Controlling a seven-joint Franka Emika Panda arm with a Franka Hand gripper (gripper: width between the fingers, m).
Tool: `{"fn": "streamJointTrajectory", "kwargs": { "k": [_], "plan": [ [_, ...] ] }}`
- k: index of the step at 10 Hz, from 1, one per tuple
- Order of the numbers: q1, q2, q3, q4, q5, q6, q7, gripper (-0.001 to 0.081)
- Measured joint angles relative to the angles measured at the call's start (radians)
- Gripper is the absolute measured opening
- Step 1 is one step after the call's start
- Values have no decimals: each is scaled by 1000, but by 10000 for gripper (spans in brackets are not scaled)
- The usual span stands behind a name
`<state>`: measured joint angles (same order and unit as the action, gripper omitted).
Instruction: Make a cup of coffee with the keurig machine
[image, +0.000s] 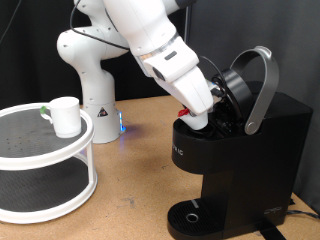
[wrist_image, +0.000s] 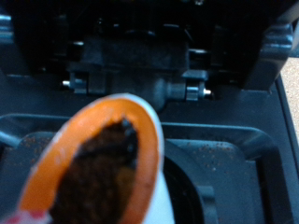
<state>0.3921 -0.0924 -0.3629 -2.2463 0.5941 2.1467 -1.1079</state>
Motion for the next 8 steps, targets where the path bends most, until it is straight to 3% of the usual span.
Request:
{"fn": "streamJointTrajectory", "kwargs": {
  "k": [8],
  "plan": [
    [0, 26, 32, 5, -27, 18, 37, 96]
  ]
}}
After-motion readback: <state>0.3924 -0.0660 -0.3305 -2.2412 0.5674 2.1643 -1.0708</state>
